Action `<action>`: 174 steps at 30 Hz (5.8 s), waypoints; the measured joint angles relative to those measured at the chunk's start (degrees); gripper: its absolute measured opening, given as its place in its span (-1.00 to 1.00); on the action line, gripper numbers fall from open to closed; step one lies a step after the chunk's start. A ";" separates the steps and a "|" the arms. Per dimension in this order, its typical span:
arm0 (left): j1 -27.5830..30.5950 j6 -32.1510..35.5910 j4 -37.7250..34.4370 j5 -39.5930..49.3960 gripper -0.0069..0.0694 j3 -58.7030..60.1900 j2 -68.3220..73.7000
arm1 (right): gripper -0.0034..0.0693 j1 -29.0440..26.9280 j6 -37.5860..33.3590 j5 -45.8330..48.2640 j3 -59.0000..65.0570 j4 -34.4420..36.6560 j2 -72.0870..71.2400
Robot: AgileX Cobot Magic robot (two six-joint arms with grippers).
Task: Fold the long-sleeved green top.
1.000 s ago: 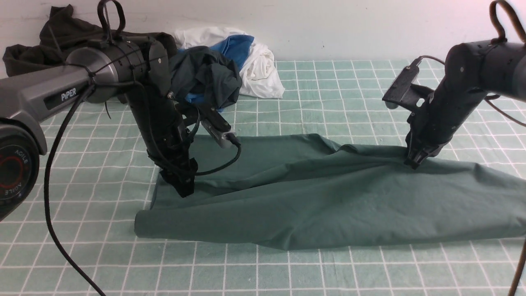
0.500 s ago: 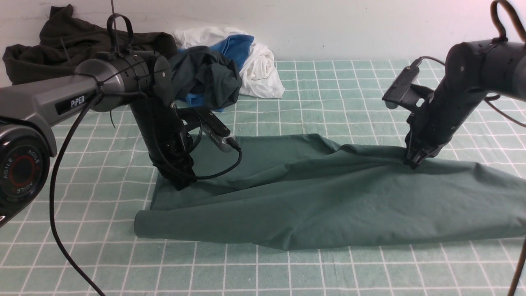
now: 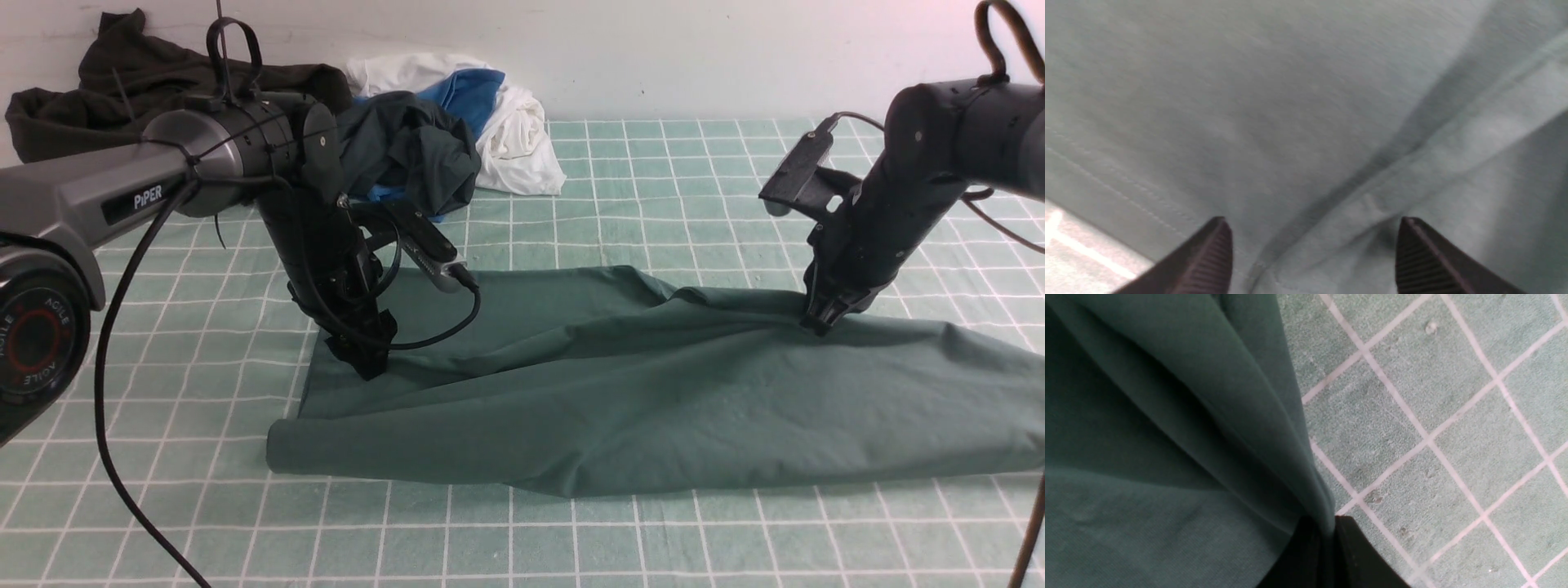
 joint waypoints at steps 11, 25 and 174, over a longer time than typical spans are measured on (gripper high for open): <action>0.00 -0.30 0.28 1.33 -0.38 -0.07 0.94 | -0.87 0.00 0.05 0.07 0.00 0.00 0.00; 1.60 -7.26 2.79 2.64 -0.80 -14.94 -0.42 | -0.87 0.00 1.56 -3.82 -0.49 -1.18 0.19; 1.43 -38.80 10.33 2.37 -0.83 61.54 -102.57 | -0.71 26.85 34.79 -15.13 33.46 4.14 -61.28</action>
